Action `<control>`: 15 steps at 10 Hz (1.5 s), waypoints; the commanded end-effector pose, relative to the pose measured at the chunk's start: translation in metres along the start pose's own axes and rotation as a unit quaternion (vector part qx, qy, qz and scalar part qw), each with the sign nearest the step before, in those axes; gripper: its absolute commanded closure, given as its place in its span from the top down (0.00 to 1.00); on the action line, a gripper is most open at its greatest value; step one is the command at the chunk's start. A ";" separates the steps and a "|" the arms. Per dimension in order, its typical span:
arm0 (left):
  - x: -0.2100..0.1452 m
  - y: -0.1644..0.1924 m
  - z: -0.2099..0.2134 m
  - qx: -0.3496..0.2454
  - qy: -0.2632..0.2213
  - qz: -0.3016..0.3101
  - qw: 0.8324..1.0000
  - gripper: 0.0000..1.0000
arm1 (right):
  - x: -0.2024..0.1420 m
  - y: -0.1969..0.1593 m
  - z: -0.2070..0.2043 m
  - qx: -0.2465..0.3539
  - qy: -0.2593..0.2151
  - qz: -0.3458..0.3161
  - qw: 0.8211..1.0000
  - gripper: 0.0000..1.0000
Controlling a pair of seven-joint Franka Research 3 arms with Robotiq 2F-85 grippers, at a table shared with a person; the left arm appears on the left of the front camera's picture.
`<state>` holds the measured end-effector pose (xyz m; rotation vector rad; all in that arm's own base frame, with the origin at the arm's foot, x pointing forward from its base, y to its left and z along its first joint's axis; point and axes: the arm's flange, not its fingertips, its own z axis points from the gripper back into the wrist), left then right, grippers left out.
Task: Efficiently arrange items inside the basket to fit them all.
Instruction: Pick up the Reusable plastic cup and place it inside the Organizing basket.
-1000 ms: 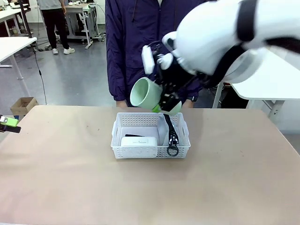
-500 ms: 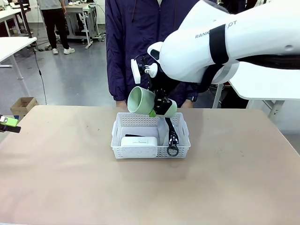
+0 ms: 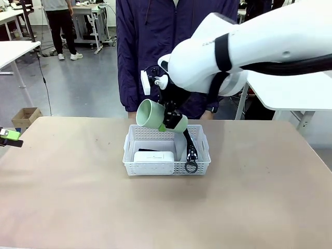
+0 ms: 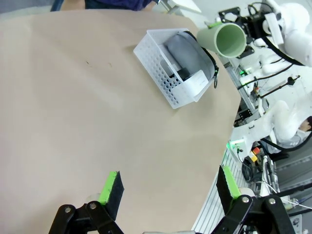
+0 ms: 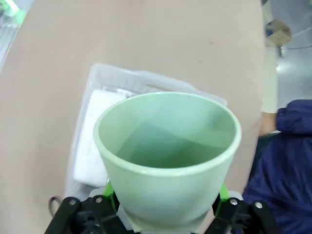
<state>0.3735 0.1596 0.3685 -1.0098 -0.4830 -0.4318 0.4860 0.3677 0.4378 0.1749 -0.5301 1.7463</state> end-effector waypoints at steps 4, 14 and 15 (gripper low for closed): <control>-0.001 -0.003 0.000 0.001 0.000 -0.001 1.000 1.00 | 0.007 -0.055 -0.056 0.035 0.005 -0.115 0.993 0.87; -0.001 -0.003 0.000 0.001 0.000 -0.001 1.000 1.00 | -0.004 -0.050 -0.108 0.077 0.074 -0.130 0.986 0.87; -0.001 -0.003 0.000 0.001 0.000 -0.001 1.000 1.00 | -0.001 -0.051 -0.112 0.079 0.081 -0.127 0.985 0.87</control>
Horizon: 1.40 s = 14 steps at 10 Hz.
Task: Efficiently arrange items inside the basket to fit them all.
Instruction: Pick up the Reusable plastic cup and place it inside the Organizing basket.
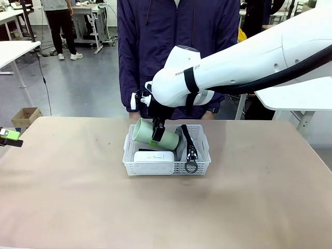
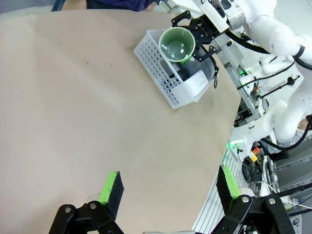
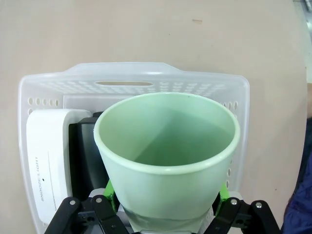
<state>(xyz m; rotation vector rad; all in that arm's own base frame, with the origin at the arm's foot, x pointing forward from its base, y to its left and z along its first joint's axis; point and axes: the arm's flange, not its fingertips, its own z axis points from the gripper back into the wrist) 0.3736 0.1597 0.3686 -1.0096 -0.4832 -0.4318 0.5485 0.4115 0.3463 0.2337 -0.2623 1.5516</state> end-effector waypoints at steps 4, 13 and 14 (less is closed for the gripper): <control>-0.001 -0.003 0.000 0.001 0.000 -0.001 1.000 1.00 | 0.012 -0.007 -0.006 -0.004 0.015 -0.011 1.000 0.87; -0.001 -0.003 0.000 0.001 0.000 -0.001 1.000 1.00 | 0.007 -0.005 -0.005 -0.009 0.013 -0.011 1.000 1.00; -0.001 -0.003 0.000 0.001 0.000 -0.001 1.000 1.00 | 0.007 -0.005 -0.004 -0.009 0.012 -0.011 1.000 1.00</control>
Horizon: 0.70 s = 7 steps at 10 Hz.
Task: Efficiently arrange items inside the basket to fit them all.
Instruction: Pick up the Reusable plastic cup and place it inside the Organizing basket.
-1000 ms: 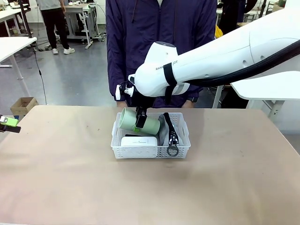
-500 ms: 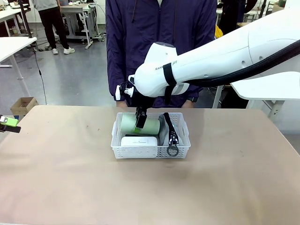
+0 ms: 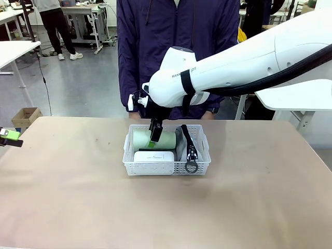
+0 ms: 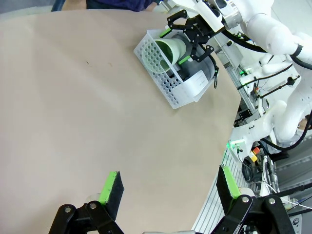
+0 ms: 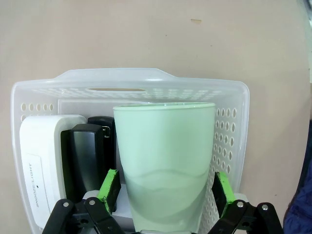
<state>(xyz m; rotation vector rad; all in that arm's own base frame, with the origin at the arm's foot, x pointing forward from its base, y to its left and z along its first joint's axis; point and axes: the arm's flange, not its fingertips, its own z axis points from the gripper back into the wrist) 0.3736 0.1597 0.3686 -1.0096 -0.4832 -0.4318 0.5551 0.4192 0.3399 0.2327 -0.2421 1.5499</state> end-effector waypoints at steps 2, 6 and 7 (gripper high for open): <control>-0.001 -0.003 0.000 0.001 0.000 -0.001 1.000 1.00 | -0.001 0.003 0.009 -0.019 0.000 -0.008 1.000 1.00; -0.001 -0.003 0.000 0.001 0.000 -0.001 1.000 1.00 | -0.048 0.041 0.111 -0.048 -0.054 -0.001 0.997 1.00; -0.001 -0.003 0.000 0.001 0.000 -0.001 1.000 1.00 | -0.082 0.052 0.144 -0.045 -0.082 -0.023 0.995 1.00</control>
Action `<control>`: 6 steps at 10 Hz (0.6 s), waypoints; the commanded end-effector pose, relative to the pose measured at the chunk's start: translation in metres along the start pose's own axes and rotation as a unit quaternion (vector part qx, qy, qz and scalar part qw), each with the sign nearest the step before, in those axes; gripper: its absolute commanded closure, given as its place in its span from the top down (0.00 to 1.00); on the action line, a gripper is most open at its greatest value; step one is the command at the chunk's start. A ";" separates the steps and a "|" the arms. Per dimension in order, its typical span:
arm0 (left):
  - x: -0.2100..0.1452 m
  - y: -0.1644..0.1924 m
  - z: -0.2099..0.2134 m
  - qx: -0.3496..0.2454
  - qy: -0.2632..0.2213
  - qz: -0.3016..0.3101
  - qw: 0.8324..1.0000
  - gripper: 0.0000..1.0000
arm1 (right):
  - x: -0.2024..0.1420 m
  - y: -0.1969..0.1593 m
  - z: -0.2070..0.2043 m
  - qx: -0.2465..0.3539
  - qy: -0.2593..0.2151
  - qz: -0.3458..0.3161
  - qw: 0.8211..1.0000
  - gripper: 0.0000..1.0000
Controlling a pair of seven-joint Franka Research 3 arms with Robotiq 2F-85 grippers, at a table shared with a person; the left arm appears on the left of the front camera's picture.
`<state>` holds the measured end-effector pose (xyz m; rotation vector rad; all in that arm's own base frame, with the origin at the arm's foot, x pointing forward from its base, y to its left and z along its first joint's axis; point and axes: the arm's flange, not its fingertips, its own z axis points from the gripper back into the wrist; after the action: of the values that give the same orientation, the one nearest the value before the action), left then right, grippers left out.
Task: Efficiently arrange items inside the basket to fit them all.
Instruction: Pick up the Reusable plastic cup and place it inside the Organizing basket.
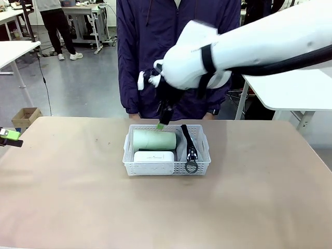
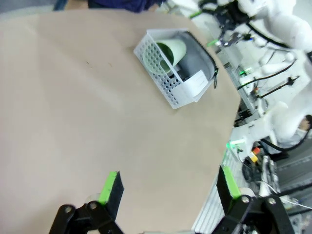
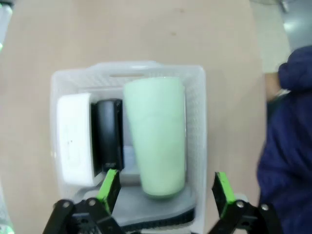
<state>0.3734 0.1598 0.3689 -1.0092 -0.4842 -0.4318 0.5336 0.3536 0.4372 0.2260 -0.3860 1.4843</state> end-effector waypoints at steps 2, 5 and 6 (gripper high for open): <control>-0.001 -0.002 0.000 0.000 0.000 0.000 1.000 1.00 | -0.117 0.045 0.093 0.021 -0.116 -0.061 0.991 1.00; -0.001 -0.002 0.000 0.000 0.000 0.000 1.000 1.00 | -0.247 0.091 0.152 0.065 -0.238 -0.226 0.942 1.00; -0.001 -0.002 0.000 0.000 0.000 0.000 1.000 1.00 | -0.282 0.105 0.163 0.094 -0.279 -0.286 0.912 1.00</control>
<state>0.3731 0.1599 0.3690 -1.0090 -0.4846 -0.4314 0.4142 0.0661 0.4761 0.7732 -0.5819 1.0063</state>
